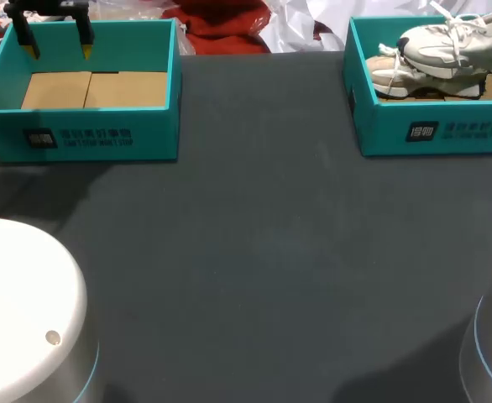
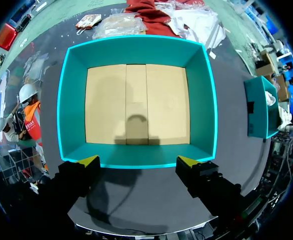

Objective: Take the shoe out of the shoebox, open the shoe tongue, remove and reinsert the insole, then place the shoe into the shoebox

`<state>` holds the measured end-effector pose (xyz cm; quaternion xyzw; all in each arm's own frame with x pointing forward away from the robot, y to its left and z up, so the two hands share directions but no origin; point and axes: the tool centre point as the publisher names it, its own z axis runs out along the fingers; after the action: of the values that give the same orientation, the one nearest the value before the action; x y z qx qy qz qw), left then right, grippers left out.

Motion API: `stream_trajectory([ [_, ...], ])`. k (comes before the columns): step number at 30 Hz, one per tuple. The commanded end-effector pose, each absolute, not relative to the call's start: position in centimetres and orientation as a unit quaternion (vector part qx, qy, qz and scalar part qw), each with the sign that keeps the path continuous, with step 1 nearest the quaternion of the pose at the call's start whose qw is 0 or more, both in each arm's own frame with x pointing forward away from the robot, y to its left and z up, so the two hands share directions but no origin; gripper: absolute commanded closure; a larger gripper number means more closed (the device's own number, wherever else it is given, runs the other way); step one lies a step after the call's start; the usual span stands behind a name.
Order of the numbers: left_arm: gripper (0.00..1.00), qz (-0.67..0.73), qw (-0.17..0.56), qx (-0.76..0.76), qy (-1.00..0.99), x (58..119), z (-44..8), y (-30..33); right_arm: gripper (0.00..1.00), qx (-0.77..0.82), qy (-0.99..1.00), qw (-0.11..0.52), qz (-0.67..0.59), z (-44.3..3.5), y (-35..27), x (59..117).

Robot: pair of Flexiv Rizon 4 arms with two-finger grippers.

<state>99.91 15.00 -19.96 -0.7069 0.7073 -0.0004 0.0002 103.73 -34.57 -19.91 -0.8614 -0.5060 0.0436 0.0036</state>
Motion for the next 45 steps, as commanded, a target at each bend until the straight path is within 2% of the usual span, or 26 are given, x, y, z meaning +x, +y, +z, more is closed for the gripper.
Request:
stream_trajectory([
  [1,0.00,0.000,0.000,-0.707,0.707,99.9,-20.0,15.0,1.00,-0.862,-0.506,-0.007,0.039,-17.6,-33.4,102.5],
  [10,0.00,0.000,0.000,-0.707,0.707,99.9,-20.0,15.0,1.00,-0.857,-0.514,-0.014,0.018,-14.5,-31.2,100.2],
  [20,0.00,0.000,0.000,-0.707,0.707,99.9,-20.0,15.0,1.00,-0.840,-0.542,-0.026,0.022,-12.9,-26.1,96.7],
  [38,0.00,0.000,0.000,-0.707,0.707,99.9,-20.0,15.0,1.00,-0.829,-0.558,-0.052,0.010,-15.1,-17.2,87.0],
  [45,0.00,0.000,0.000,-0.707,0.707,99.9,-20.0,15.0,1.00,-0.833,-0.552,-0.040,0.009,-17.0,-13.8,82.5],
])
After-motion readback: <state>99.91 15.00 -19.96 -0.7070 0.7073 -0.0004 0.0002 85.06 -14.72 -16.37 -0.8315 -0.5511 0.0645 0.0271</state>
